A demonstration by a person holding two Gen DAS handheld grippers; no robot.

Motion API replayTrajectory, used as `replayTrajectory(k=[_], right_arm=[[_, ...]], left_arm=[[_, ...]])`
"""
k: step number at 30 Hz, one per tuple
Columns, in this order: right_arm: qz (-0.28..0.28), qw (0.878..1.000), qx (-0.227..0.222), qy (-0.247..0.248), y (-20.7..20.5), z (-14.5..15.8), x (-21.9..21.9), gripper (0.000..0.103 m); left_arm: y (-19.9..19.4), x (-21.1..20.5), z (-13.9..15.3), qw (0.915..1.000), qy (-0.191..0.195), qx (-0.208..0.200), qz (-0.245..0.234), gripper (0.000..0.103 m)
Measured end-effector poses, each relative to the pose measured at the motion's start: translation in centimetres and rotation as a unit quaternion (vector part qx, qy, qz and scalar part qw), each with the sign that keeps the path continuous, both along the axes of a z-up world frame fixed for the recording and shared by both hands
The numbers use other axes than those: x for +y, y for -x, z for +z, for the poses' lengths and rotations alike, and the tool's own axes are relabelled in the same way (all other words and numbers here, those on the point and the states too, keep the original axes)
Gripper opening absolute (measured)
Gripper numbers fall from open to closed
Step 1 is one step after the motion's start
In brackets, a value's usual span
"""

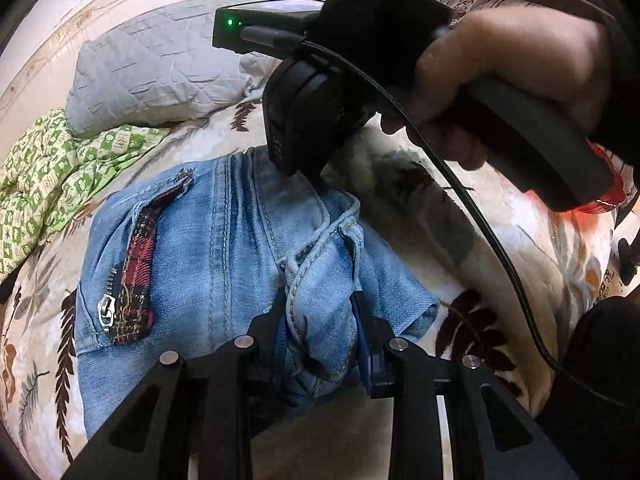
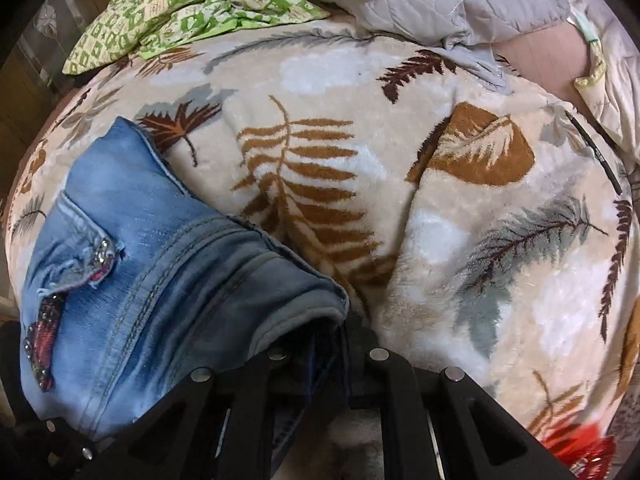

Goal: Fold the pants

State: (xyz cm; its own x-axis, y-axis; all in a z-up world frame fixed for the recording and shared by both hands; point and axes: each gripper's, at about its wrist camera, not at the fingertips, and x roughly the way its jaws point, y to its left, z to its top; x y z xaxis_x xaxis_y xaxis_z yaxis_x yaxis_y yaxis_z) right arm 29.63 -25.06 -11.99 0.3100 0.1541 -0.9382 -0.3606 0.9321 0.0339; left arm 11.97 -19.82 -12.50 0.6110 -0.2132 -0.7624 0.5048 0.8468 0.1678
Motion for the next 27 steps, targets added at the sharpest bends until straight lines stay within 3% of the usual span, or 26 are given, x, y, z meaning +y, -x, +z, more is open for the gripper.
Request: replayTrajectory(k=[2, 4, 5, 6, 7, 9, 12, 16, 19, 24, 27], right_arm=[[0.004, 1.0, 0.001, 0.007, -0.1, 0.2, -0.1, 0.015], [0.0, 1.0, 0.0, 0.012, -0.1, 0.9, -0.4, 0.022], [-0.008, 1.0, -0.003, 0.012, 0.0, 1.3, -0.6, 0.032], [-0.012, 1.0, -0.005, 0.009, -0.1, 1.7, -0.9, 0.051], [-0.015, 1.0, -0.008, 0.003, 0.0, 2.4, -1.3, 0.062], [-0.021, 0.999, -0.019, -0.015, 0.6, 4.3, -2.0, 0.076], [-0.041, 0.998, -0.05, 0.004, 1.6, 7.2, -2.9, 0.096], [-0.053, 0.996, -0.068, -0.036, 3.7, 10.5, -3.9, 0.102], [-0.058, 0.992, -0.06, -0.096, 5.5, 11.5, -4.3, 0.103], [-0.079, 0.976, 0.001, -0.204, 8.2, 9.2, -3.9, 0.103], [-0.093, 0.97, 0.027, -0.223, 8.8, 6.7, -3.1, 0.103]], left_arm=[[0.2, 0.2, 0.1, 1.0, 0.004, -0.002, 0.001, 0.03], [0.8, 0.6, 0.3, 0.9997, 0.017, -0.017, -0.004, 0.04], [1.2, 0.7, 0.4, 0.9995, 0.022, -0.023, -0.008, 0.044], [1.7, 0.9, 0.7, 0.9992, 0.016, -0.035, -0.007, 0.059], [1.8, 1.0, 0.9, 0.9992, 0.006, -0.041, -0.001, 0.085], [2.4, 1.8, 1.7, 0.9992, 0.025, -0.027, -0.017, 0.103], [4.0, 4.2, 3.9, 0.9973, 0.058, -0.035, -0.029, 0.103], [5.0, 8.9, 6.8, 0.9933, 0.107, -0.037, -0.019, 0.103], [3.5, 13.2, 8.5, 0.9889, 0.147, -0.016, 0.01, 0.103], [-1.1, 19.5, 9.0, 0.9727, 0.225, 0.036, 0.043, 0.103], [-3.7, 21.0, 8.0, 0.9613, 0.26, 0.078, 0.05, 0.103]])
